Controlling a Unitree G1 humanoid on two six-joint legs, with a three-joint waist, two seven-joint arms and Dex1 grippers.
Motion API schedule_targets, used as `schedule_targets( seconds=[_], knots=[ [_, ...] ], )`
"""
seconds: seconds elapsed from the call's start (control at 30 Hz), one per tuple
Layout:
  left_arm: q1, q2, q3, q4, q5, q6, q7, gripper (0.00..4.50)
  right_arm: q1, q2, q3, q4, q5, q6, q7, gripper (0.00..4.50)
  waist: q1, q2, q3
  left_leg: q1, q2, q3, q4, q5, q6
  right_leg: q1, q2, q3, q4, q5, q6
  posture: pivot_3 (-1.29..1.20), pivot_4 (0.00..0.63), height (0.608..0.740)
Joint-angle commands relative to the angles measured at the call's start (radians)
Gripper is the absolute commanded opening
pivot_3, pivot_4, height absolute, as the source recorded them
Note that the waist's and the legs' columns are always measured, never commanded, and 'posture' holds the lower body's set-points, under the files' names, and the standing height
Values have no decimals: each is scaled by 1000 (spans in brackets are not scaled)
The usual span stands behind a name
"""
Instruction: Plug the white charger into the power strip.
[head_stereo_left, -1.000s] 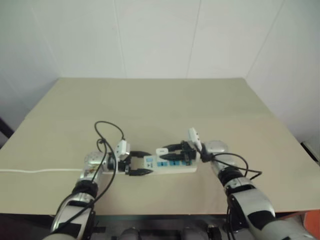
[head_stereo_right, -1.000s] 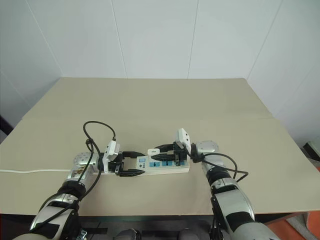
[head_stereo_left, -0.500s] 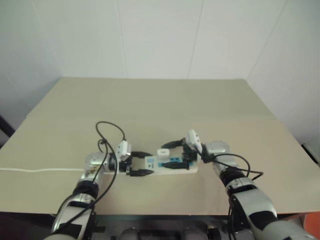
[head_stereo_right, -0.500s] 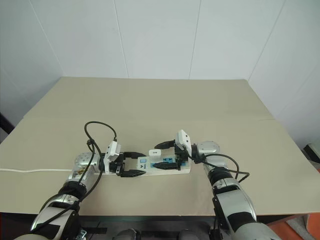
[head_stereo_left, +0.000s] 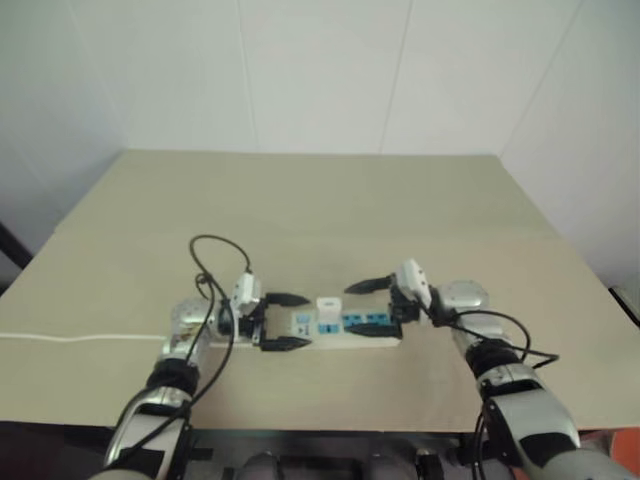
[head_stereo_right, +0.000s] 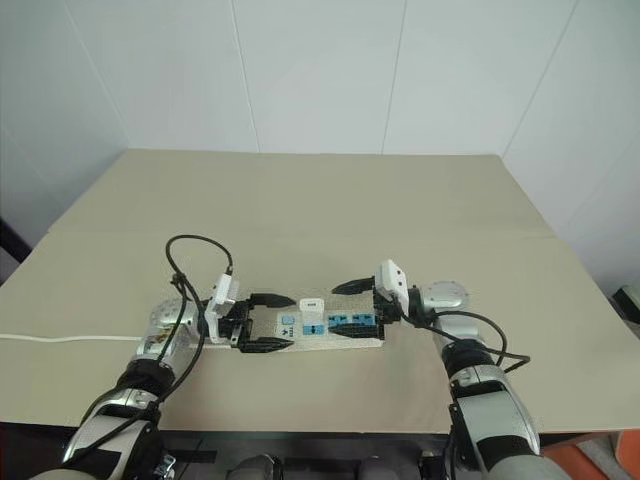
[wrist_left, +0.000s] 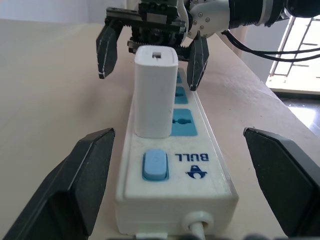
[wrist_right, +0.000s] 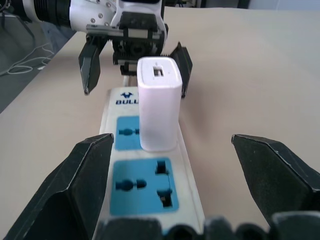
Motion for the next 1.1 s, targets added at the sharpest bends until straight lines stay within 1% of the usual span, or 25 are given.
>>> schedule_targets(
  seconds=[0.03, 0.1, 0.17, 0.27, 0.33, 0.43, 0.53, 0.63, 0.7, 0.87, 1.1],
  knots=[
    [38, 43, 40, -149, -73, 51, -4, 4467, 38, -43, -26, -42, 19, 28, 12, 4500, 0, 0, 0, -3, 0, 0, 0, 0, 0, -3, 0, 0, 0, 0, 0, 0, 150, 740],
    [75, 99, 42, -237, -95, 109, -23, 4467, 53, -80, -44, -74, 33, 33, 19, 4500, 1, 2, 3, -4, 0, 0, 0, 0, 0, -5, 0, 0, 1, 0, 0, 0, 150, 740],
    [113, 187, 31, -308, -96, 155, -39, 4467, 66, -140, -66, -99, 45, 39, 28, 4500, -1, 6, 7, -5, 0, 0, -1, 0, 0, -6, 0, 1, 0, 0, 0, 0, 150, 740],
    [135, 275, 53, -346, -72, 153, -18, 4467, 88, -254, -105, -125, 60, 44, 52, 4500, 3, 8, 11, -5, 0, 1, -2, 0, 0, -6, 0, 1, -1, 0, 0, 0, 150, 740],
    [133, 300, 66, -355, -72, 149, 11, 4467, 98, -309, -120, -130, 61, 42, 58, 4500, 8, 9, 13, -5, 0, 1, -2, 0, 0, -6, -1, 1, -2, 0, 0, 0, 150, 740],
    [122, 329, 101, -370, -78, 149, 67, 4467, 121, -421, -161, -144, 70, 54, 81, 4500, 6, 8, 13, -5, 0, 2, -4, 0, 0, -6, -1, 1, -3, 0, 0, 0, 150, 740],
    [131, 365, 129, -375, -84, 151, 93, 4467, 170, -524, -193, -192, 104, 81, 105, 4500, 5, 8, 15, -5, 0, 2, -6, 0, 0, -6, 0, 1, -4, 0, 0, 0, 150, 740],
    [145, 383, 135, -352, -82, 138, 100, 4467, 224, -591, -209, -254, 138, 101, 108, 4500, 2, 9, 15, -4, 0, 2, -9, 0, 0, -7, 0, 1, -5, -1, -1, 0, 150, 740],
    [153, 386, 133, -342, -76, 134, 102, 4467, 252, -619, -223, -296, 151, 118, 102, 4500, -2, 8, 15, -2, 0, 3, -10, 0, 0, -6, 0, 2, -5, -1, -1, 0, 150, 740],
    [157, 371, 124, -348, -76, 136, 121, 4467, 296, -646, -226, -388, 160, 174, 76, 4500, 0, 8, 15, -2, 0, 3, -9, 0, 0, -6, 0, 2, -4, -1, -1, 0, 150, 740],
    [184, 384, 142, -380, -83, 147, 151, 4467, 311, -652, -223, -422, 142, 211, 40, 4500, 4, 8, 15, -2, 0, 3, -8, 1, 0, -6, 0, 2, -4, -1, -1, 0, 150, 740]
  ],
)
